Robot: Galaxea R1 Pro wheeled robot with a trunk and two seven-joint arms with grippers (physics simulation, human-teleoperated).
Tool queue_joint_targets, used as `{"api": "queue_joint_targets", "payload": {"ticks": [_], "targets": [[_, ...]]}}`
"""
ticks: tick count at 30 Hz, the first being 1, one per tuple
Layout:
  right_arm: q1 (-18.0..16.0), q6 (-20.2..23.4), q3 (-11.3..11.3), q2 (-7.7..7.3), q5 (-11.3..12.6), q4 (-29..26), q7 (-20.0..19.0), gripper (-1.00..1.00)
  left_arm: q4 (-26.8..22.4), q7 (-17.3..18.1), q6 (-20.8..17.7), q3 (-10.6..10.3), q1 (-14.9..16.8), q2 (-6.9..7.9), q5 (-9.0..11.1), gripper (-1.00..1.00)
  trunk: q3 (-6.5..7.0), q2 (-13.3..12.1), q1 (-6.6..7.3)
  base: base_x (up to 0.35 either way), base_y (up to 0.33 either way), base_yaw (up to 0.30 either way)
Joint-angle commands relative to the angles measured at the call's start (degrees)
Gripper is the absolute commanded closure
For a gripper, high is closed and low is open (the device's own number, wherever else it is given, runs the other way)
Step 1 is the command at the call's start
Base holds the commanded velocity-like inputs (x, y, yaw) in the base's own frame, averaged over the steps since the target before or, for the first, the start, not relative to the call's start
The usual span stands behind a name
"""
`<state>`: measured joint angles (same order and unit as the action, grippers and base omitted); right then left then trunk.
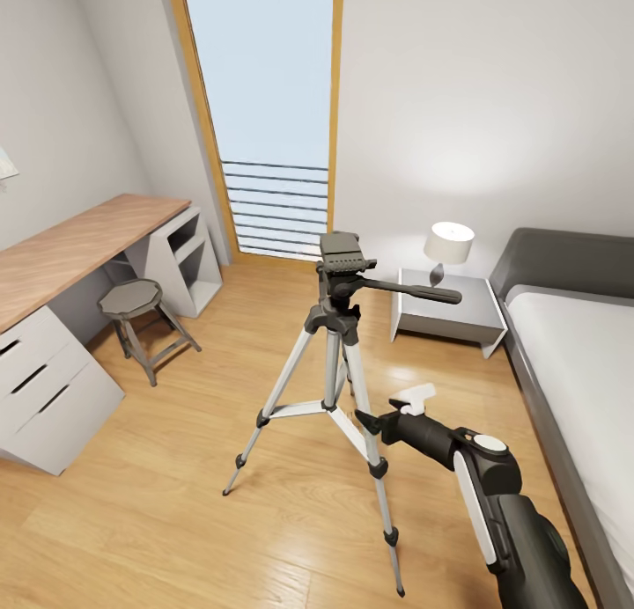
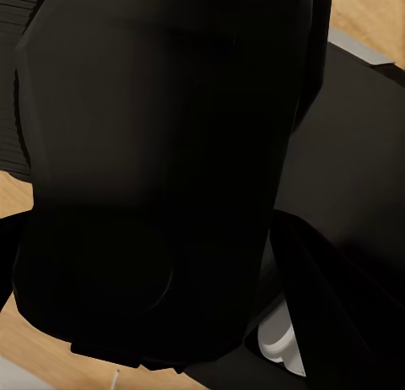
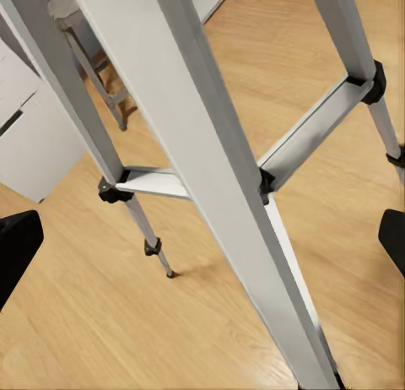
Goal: Attach the digital camera to the camera tripod in the bedroom.
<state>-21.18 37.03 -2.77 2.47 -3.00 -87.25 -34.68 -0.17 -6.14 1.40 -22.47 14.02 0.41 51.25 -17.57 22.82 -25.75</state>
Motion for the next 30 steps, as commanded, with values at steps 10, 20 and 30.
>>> {"api": "queue_joint_targets", "payload": {"ticks": [10,20,30], "targets": [[-0.1,-0.8,-1.2,-0.23,-0.3,-0.7,-1.6,-1.00,0.0,-0.1,0.1,-0.5,0.0,0.03,0.4,1.00,-0.10,0.1,-0.03,0.000,0.000,0.000],[-0.1,-0.8,-0.6,-0.42,-0.3,-0.7,-1.7,-1.00,0.0,-0.1,0.1,-0.5,0.0,-0.02,0.4,1.00,-0.10,0.1,-0.03,0.000,0.000,0.000],[-0.1,-0.3,-0.3,-0.44,-0.3,-0.7,-1.9,-1.00,0.0,-0.1,0.1,-0.5,0.0,-0.05,0.3,1.00,-0.10,0.1,-0.03,0.000,-0.009,0.000]]}}
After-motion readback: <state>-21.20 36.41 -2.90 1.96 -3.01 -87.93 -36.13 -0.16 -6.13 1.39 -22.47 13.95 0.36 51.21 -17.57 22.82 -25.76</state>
